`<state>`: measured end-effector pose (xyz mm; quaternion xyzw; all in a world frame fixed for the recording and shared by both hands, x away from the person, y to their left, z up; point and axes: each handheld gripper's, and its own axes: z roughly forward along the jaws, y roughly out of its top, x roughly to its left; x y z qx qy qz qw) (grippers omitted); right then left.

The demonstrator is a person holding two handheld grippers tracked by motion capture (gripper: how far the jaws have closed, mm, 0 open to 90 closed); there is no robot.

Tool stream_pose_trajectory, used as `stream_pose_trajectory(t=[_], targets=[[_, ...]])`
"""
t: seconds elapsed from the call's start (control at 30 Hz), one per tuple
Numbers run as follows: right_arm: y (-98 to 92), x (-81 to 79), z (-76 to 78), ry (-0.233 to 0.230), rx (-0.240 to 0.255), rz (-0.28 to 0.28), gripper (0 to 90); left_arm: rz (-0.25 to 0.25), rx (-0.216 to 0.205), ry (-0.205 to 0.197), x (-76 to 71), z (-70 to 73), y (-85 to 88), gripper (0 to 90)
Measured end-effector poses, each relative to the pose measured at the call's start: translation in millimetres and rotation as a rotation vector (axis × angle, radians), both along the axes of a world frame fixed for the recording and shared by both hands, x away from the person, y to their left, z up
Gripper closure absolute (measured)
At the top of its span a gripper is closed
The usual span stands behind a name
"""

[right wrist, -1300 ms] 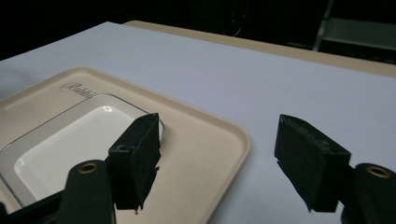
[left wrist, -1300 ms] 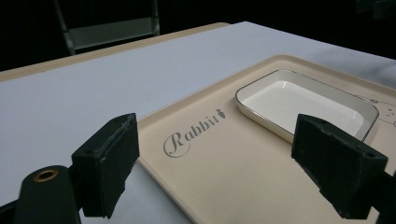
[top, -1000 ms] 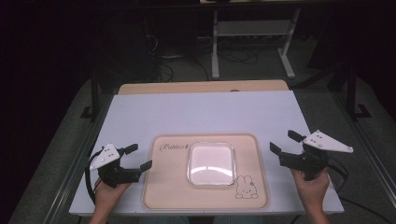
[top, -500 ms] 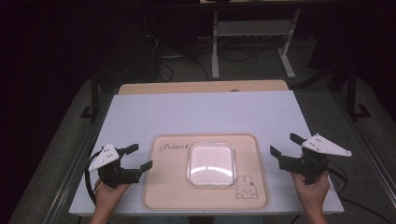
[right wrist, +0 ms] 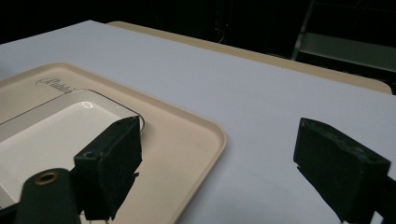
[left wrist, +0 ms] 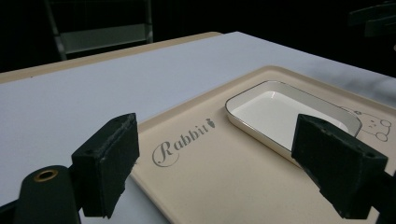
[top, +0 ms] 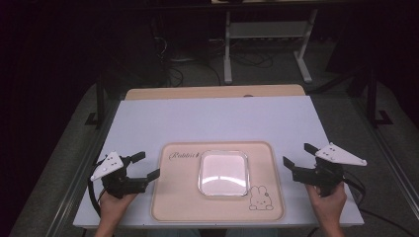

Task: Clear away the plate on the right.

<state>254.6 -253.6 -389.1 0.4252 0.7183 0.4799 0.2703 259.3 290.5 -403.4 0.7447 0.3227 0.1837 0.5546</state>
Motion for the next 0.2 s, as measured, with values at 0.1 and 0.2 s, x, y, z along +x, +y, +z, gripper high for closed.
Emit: stream_pose_trajectory(t=[0.1, 0.2], targets=[[1.0, 0.4, -0.5, 0.006, 0.002, 0.003, 14.7, -0.002, 0.000, 0.000, 0.6, -0.2, -0.3, 14.6], [1.0, 0.5, -0.4, 0.008, 0.005, 0.003, 14.9, -0.004, 0.004, 0.001, 1.0, -0.4, -0.3, 14.6]])
